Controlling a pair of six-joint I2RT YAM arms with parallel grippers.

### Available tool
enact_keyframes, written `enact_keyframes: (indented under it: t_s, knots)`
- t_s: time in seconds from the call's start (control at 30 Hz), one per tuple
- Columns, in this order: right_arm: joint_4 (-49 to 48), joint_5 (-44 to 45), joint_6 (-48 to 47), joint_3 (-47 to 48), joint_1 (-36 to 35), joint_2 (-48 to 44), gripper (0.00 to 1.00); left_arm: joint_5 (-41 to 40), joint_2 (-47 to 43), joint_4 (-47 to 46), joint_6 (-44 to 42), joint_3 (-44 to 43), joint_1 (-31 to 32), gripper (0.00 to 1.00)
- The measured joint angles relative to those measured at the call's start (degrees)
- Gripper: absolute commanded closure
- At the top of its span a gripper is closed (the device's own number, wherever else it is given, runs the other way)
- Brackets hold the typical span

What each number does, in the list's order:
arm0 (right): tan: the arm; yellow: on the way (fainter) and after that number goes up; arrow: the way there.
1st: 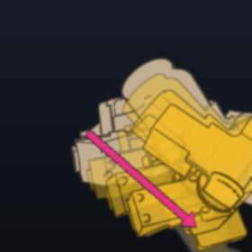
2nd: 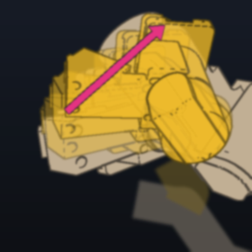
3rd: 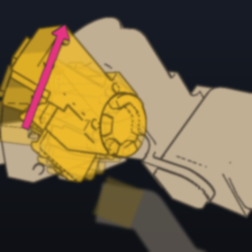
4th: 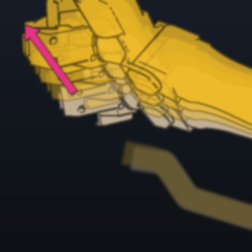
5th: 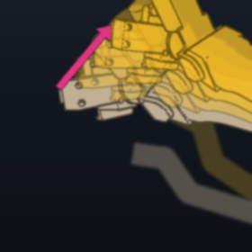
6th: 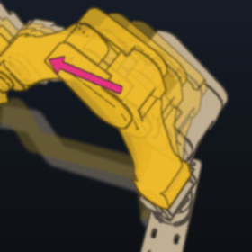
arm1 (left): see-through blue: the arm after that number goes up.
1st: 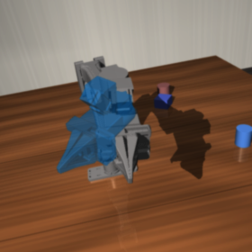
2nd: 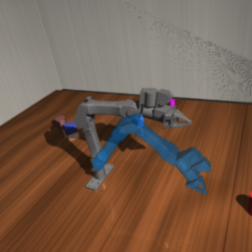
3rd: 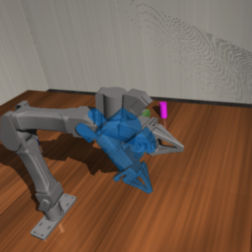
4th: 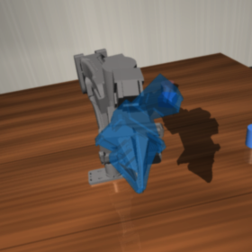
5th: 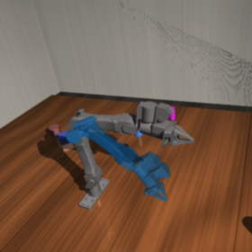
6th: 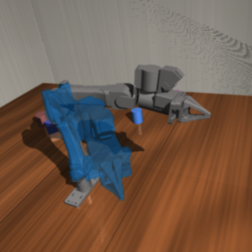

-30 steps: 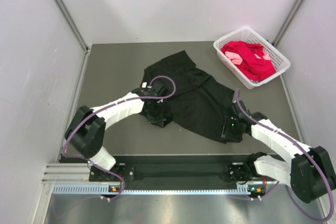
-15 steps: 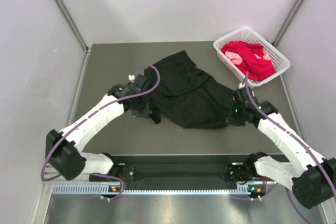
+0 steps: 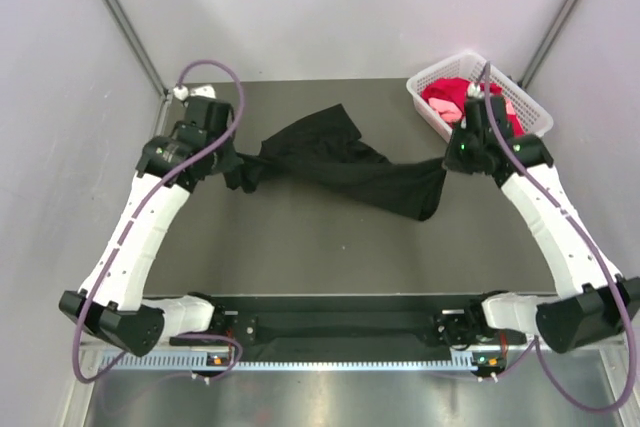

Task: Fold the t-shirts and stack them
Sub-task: Flatten the tshirt out

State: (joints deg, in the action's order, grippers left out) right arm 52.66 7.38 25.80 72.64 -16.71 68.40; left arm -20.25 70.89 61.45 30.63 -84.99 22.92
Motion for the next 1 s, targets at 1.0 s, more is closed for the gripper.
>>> enact_keyframes:
  t_s: [1.0]
  knots:
    - [-3.58,-13.70,-4.72,34.42,7.52,13.75,1.00,16.46,-1.03,-12.96,-5.95,-15.54,-11.80,0.95]
